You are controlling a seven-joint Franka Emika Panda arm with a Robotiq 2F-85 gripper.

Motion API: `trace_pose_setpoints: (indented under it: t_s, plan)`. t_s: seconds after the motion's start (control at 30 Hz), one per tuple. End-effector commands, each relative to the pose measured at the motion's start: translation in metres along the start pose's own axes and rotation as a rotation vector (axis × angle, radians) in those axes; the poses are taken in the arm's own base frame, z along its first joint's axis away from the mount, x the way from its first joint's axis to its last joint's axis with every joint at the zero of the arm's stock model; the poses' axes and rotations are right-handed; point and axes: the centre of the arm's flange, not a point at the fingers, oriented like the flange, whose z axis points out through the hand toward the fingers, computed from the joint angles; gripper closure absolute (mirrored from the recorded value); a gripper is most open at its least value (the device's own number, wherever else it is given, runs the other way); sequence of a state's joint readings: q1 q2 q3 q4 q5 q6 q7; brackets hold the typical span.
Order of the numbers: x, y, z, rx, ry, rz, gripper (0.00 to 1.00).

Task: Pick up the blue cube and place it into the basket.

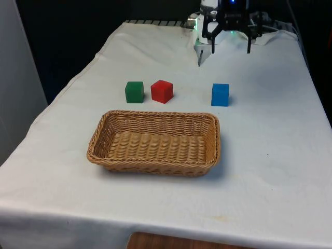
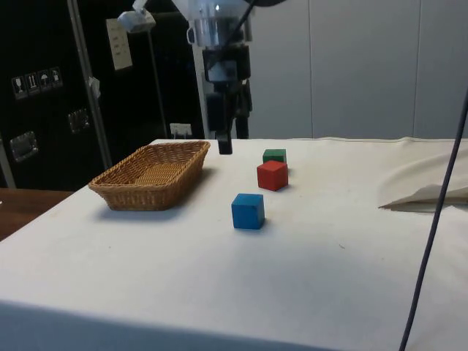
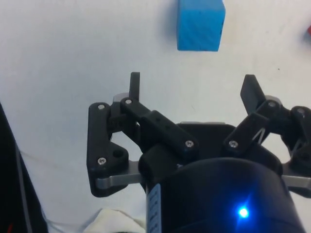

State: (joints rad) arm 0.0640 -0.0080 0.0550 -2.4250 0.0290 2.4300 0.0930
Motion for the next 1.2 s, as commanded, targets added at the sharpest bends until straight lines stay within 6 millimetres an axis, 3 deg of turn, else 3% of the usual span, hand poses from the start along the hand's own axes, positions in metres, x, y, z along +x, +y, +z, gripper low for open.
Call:
trace_pose_setpoints:
  t_s: [0.0,0.63,0.87,1.17]
  plan:
    - [-0.001,-0.001,0.005,0.006,0.007,0.003,0.00]
    - [-0.006,0.014,0.066,0.027,-0.002,0.025,0.00]
    - [-0.007,0.026,0.076,0.029,0.000,0.030,0.00]
    - [-0.006,0.025,0.082,0.025,0.000,0.026,0.00]
